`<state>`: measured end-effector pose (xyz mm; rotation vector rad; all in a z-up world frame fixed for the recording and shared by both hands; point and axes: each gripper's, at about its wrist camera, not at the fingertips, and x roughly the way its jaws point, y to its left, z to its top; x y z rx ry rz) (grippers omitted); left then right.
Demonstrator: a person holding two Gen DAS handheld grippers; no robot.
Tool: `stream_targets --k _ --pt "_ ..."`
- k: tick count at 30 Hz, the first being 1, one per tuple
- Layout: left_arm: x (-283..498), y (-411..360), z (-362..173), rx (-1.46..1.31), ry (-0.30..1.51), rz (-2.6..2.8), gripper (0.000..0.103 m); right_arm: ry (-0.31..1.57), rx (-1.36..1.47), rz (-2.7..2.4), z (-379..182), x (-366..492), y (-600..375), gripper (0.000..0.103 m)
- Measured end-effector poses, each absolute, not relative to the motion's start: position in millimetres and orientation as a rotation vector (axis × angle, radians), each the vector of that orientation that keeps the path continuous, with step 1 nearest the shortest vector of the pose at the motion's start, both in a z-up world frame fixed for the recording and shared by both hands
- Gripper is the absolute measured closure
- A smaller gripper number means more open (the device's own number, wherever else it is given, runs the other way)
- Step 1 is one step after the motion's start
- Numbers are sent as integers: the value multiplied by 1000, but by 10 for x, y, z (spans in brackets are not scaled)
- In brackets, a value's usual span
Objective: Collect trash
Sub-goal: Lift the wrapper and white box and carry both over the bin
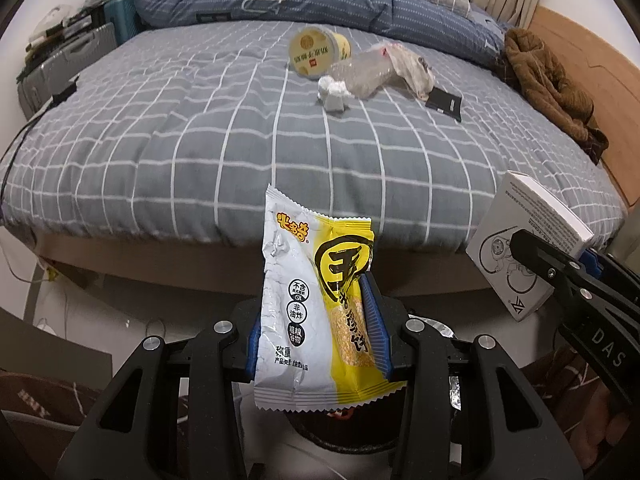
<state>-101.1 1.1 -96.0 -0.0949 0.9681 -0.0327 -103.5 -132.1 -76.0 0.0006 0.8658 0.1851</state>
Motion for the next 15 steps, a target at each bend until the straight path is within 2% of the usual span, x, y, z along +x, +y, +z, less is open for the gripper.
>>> stream_targets --k 15 --pt "-1173 58 -1500 -99 1086 -34 63 1014 -4 197 -1314 -1153 -1294 66"
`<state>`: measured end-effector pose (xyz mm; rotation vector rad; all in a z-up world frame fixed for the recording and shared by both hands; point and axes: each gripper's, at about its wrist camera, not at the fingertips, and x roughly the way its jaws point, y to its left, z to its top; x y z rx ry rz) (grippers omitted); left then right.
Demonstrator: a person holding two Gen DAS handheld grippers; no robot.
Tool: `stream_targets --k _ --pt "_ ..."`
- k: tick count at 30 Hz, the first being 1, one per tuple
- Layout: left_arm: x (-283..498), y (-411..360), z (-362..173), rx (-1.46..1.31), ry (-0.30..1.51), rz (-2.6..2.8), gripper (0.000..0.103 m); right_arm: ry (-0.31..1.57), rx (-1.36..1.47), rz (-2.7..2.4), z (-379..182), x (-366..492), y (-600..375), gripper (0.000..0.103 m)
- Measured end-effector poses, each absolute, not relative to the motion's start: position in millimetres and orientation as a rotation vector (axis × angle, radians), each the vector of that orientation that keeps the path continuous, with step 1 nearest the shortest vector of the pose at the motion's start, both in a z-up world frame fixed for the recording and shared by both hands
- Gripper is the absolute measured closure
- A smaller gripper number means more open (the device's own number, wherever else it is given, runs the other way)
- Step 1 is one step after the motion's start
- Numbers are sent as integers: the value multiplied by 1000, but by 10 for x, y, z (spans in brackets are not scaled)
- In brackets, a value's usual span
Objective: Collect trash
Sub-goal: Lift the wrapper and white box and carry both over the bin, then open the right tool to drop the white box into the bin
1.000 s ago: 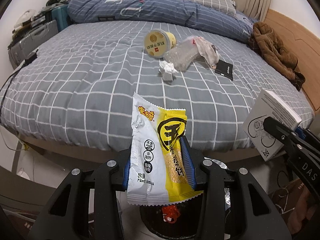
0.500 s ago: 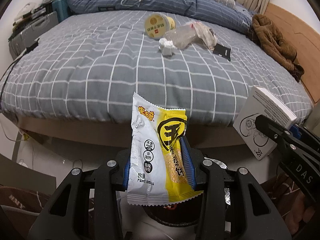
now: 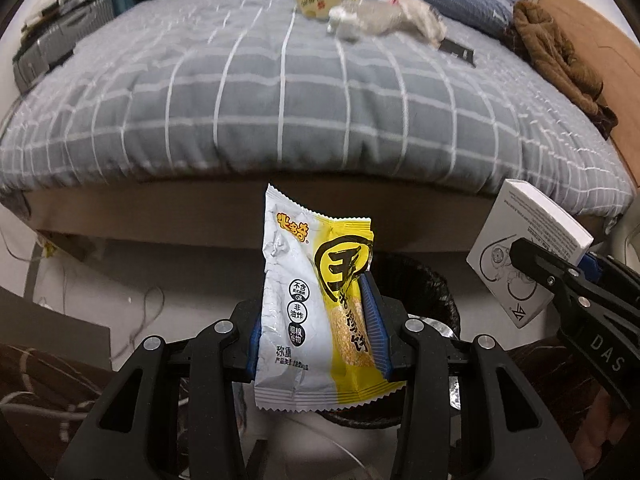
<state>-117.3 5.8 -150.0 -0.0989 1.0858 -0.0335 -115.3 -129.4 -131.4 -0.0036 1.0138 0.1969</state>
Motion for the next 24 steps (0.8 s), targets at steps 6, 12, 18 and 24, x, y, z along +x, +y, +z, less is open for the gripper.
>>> stream_targets --k 6,12,18,24 --pt "-1103 149 -1743 -111 1134 -21 63 1090 -21 207 -1608 -1055 -1304 66" --pt "-1032 181 -1939 -105 1169 -17 63 1154 -28 216 -1845 -960 -1273 66" --pt "-1054 296 -2052 -98 1185 8 63 1190 -39 229 -1995 -896 -1174 66" --pt "-1087 385 -2096 -105 1195 23 63 1185 -67 222 -2102 -842 -1132 63"
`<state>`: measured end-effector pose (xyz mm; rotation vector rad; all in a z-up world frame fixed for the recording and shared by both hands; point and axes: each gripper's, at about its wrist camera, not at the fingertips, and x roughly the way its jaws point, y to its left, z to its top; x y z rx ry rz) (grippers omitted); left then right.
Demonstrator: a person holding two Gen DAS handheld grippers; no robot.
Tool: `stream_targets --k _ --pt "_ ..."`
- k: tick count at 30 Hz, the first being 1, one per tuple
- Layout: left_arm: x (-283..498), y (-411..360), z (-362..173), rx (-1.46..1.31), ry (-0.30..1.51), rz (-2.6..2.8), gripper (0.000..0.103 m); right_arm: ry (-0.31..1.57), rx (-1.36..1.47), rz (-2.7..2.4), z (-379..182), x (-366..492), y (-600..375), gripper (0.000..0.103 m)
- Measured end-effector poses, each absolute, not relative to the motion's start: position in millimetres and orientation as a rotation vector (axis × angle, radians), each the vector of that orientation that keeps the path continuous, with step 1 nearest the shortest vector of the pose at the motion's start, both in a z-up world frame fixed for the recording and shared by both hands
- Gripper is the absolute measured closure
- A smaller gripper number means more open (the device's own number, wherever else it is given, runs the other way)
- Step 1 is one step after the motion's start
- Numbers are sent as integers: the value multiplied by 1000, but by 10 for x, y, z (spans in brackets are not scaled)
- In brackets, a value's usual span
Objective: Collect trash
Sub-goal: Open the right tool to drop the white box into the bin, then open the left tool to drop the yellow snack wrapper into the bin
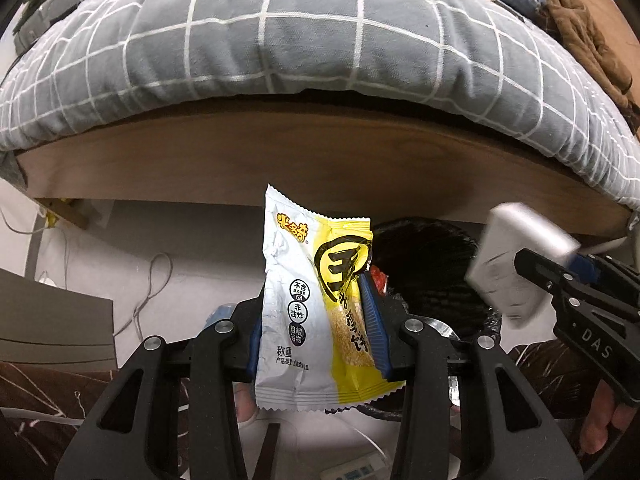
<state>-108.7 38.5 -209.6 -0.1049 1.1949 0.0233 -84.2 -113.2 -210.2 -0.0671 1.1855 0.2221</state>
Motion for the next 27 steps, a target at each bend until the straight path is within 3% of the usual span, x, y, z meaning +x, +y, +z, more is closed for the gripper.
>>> stream_targets --k 2,12,18,27 --pt "-1093 384 -2106 -103 1197 20 63 1177 -67 222 -2111 -859 -1141 52" --pt "-1035 136 -2190 -75 1211 -27 63 1160 -58 169 -2154 -925 -1418 24" --pt "-988 -93 -2203 -59 1216 -69 63 1141 -50 133 -2163 -969 -1696 15" --pt "-935 -530 -2179 -19 1219 -139 64 1131 -10 51 -2154 -1011 -2012 15"
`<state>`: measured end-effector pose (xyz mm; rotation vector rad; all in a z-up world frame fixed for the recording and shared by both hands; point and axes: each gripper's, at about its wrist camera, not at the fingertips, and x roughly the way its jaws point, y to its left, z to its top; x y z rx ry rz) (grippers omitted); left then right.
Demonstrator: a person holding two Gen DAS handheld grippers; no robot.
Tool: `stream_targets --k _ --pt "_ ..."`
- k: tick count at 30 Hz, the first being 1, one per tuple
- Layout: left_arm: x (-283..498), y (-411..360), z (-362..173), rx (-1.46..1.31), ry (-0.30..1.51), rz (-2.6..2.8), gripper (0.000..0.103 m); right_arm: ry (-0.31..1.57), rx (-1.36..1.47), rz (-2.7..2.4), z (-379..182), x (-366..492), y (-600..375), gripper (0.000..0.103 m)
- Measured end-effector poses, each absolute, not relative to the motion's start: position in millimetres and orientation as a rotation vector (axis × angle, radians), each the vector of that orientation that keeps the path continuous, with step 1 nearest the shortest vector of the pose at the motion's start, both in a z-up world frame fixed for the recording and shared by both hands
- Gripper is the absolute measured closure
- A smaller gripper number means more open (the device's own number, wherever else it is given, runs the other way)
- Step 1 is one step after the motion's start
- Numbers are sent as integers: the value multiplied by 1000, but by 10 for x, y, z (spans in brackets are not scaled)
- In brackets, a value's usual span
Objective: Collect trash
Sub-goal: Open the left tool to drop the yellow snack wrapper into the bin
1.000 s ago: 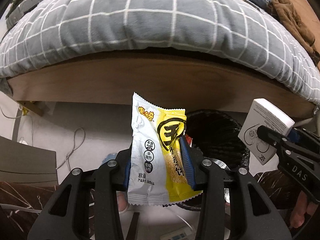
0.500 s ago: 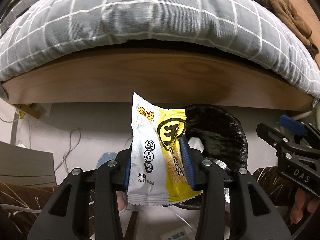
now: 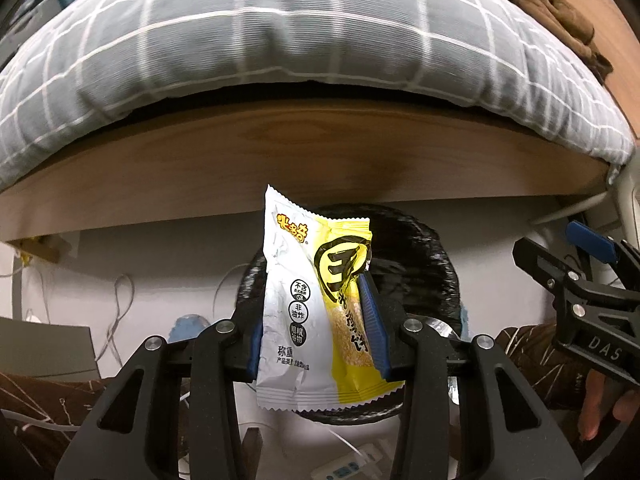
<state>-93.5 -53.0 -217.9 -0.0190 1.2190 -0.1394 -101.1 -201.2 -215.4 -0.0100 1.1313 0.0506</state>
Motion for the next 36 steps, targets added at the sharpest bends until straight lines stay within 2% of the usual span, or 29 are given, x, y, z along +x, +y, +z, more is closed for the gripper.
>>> stream_targets --k 12,24,29,36 --pt "-937 -757 -2215 12 1212 -175 64 1121 31 11 -2101 -1033 -2247 15" --pt "-953 -731 -2258 54 1191 -143 37 1095 23 3 -1983 -1006 -2235 15" --pt "-959 -705 -2162 58 1158 -131 19 1069 -6 9 -1897 -1014 -2169 15" --pt "-984 -701 -1945 54 1093 -123 6 1018 -2 12 -1685 -1016 -2167 15"
